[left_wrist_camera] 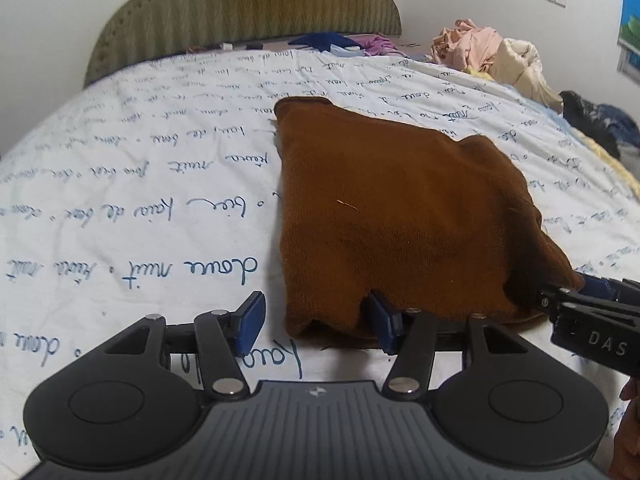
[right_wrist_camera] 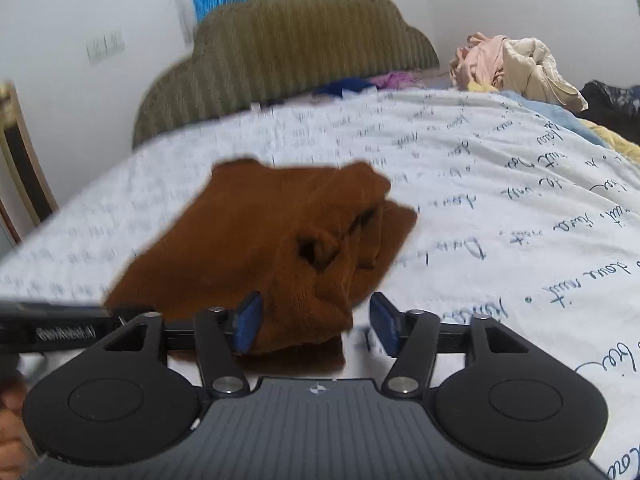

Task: Fold small clothes

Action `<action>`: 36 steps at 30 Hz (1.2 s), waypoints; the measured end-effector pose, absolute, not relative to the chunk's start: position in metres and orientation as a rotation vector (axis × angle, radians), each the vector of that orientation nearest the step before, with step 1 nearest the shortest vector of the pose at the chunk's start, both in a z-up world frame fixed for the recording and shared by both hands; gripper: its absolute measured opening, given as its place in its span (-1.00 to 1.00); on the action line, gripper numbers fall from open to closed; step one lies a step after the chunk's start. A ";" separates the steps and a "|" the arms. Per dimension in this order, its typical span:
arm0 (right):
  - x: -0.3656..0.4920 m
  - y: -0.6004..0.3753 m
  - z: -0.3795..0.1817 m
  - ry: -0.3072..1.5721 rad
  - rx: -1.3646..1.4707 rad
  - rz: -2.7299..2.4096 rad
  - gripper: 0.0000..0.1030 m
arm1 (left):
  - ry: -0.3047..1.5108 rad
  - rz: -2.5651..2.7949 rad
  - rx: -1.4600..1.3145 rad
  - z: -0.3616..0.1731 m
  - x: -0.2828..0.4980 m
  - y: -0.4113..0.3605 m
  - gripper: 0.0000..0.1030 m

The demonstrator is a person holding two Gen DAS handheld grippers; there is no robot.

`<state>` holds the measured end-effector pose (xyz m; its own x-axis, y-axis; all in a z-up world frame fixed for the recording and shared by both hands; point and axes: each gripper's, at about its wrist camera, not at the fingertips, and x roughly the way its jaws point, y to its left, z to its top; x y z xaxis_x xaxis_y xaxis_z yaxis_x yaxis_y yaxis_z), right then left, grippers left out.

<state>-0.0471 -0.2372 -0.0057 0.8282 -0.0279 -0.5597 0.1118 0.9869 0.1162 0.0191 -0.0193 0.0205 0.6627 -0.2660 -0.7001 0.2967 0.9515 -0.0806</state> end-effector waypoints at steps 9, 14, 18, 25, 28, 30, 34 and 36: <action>-0.058 -0.226 -0.002 0.557 0.134 -0.094 0.41 | 0.771 -0.293 0.069 0.022 0.006 -0.019 0.07; -0.067 -0.225 -0.005 0.562 0.144 -0.096 0.52 | 0.776 -0.289 0.090 0.020 -0.002 -0.020 0.09; -0.072 -0.220 -0.008 0.565 0.139 -0.087 0.65 | 0.784 -0.264 0.097 0.016 -0.006 -0.017 0.10; -0.079 -0.214 -0.009 0.561 0.110 -0.100 0.78 | 0.760 -0.224 0.092 0.012 -0.013 -0.008 0.39; -0.082 -0.211 -0.010 0.561 0.086 -0.106 0.90 | 0.752 -0.213 0.099 0.009 -0.014 -0.005 0.50; -0.083 -0.209 -0.011 0.560 0.064 -0.112 0.95 | 0.740 -0.201 0.096 0.008 -0.015 -0.002 0.55; -0.085 -0.207 -0.011 0.562 0.050 -0.115 0.98 | 0.705 -0.169 0.089 0.006 -0.017 0.003 0.56; -0.085 -0.208 -0.010 0.567 0.045 -0.122 0.99 | 0.686 -0.146 0.090 0.005 -0.019 0.006 0.56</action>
